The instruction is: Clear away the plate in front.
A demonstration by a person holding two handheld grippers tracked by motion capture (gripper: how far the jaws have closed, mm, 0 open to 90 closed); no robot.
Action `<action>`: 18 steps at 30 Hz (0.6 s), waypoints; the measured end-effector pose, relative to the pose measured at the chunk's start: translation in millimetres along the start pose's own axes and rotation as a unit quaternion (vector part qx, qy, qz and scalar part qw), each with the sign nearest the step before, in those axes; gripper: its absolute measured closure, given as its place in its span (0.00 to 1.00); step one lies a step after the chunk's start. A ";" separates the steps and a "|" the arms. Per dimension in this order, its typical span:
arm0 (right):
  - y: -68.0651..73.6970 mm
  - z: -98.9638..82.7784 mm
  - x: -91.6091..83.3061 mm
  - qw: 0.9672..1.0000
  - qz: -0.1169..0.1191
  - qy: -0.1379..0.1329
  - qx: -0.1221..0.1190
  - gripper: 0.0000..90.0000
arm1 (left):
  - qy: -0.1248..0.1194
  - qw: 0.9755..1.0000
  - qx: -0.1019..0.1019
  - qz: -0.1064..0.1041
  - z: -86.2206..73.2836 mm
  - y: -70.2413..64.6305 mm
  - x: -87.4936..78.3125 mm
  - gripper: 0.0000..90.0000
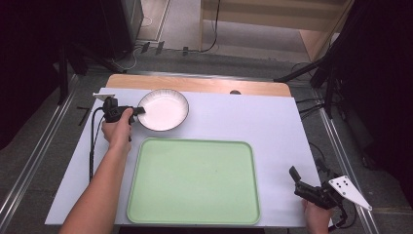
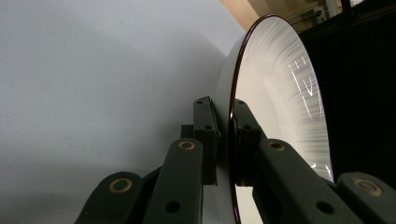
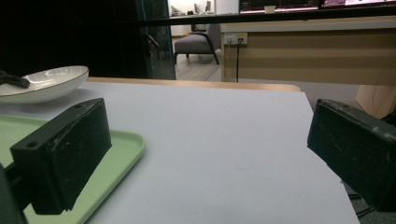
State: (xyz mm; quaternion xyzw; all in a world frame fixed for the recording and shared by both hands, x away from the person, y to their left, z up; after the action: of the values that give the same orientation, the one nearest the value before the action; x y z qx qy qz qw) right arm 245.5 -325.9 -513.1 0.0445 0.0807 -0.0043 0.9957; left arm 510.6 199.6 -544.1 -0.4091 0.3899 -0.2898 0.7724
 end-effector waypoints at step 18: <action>0.1 -0.2 0.3 1.000 -0.002 0.001 -0.001 0.00 | 0.027 0.998 0.047 -0.032 -5.1 -35.3 -17.5 0.94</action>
State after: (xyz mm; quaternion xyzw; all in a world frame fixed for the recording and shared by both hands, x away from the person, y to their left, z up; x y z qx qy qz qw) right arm 245.8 -325.8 -513.3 0.0432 0.0813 -0.0064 0.9957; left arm 492.5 193.4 -509.3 -0.3767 0.3828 -0.3433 0.7705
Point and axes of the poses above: each handheld gripper's, and its own axes: x roughly forward along the jaws, z roughly out of its top, y roughly to its left, the point moved 9 cm from there along x, roughly forward along the jaws, and after that the axes turned 14 degrees about -z, right-handed, at the moved point
